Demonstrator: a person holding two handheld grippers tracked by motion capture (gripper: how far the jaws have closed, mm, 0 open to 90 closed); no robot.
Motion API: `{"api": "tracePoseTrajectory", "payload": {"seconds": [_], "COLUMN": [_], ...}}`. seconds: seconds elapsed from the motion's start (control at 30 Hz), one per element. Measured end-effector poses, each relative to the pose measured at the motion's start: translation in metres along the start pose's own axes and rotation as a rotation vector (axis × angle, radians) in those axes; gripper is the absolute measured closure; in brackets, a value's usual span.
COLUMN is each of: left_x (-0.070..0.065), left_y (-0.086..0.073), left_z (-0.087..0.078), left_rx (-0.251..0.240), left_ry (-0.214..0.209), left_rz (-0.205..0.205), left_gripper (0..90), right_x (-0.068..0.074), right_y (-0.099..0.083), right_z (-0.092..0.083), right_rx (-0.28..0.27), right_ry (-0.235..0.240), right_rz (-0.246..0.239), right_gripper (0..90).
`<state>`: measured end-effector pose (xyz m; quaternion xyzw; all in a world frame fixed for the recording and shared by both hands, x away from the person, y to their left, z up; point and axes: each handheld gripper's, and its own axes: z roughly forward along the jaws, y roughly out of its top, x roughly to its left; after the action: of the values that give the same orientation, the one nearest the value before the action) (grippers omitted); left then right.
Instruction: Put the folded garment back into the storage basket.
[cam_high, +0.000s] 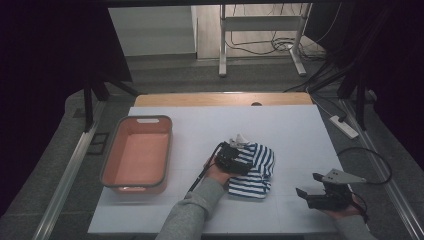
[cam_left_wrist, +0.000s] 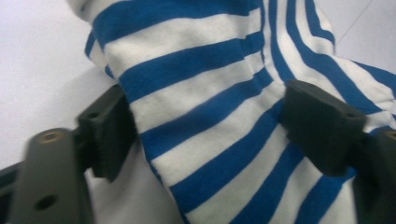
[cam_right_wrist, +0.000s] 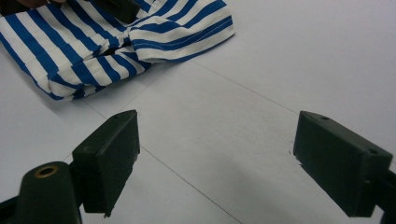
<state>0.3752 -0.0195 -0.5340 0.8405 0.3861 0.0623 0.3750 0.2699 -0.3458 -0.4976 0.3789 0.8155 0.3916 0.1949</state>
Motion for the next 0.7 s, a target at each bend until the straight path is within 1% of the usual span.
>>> {"api": "tracePoseTrajectory", "payload": {"seconds": [0.03,0.1,0.13,0.17,0.23,0.27,0.3,0.37,0.47,0.53,0.7], "left_x": [-0.001,-0.003,-0.003,-0.003,-0.004,-0.006,-0.007,-0.009,-0.01,-0.01,-0.011], "left_y": [0.0,0.0,0.0,0.0,0.0,0.0,0.0,0.0,0.0,0.0,0.002], "left_z": [0.0,0.0,-0.001,-0.001,-0.001,-0.001,-0.001,-0.002,-0.004,-0.006,-0.013], "left_rx": [0.0,0.001,0.001,0.001,0.0,-0.001,0.0,-0.002,-0.006,-0.012,-0.037], "left_ry": [-0.001,0.003,-0.001,-0.013,-0.039,-0.047,-0.044,-0.038,-0.041,-0.049,-0.063], "left_rz": [0.007,0.019,0.023,0.022,0.02,0.024,0.034,0.046,0.046,0.043,0.051], "left_gripper": [24.2,32.5,43.8,43.8,55.1,63.2,63.2,66.3,68.8,69.1,69.9], "right_x": [0.0,0.0,0.0,0.0,0.0,0.0,0.0,0.0,0.0,-0.001,-0.001], "right_y": [0.0,0.0,0.0,0.0,0.0,0.0,0.0,0.0,0.0,0.0,0.0], "right_z": [0.0,0.0,0.0,0.0,0.0,0.0,0.0,0.0,-0.001,-0.001,-0.001], "right_rx": [0.0,0.0,0.0,0.0,0.0,0.0,0.0,0.0,-0.001,0.0,-0.002], "right_ry": [0.0,0.0,0.0,0.0,-0.001,-0.001,-0.001,-0.002,-0.003,-0.003,-0.006], "right_rz": [0.0,0.0,0.0,0.0,0.0,0.0,0.0,0.0,0.001,0.0,0.001], "right_gripper": [15.4,15.4,15.4,15.4,15.4,15.5,15.5,15.5,15.6,15.5,15.5]}}
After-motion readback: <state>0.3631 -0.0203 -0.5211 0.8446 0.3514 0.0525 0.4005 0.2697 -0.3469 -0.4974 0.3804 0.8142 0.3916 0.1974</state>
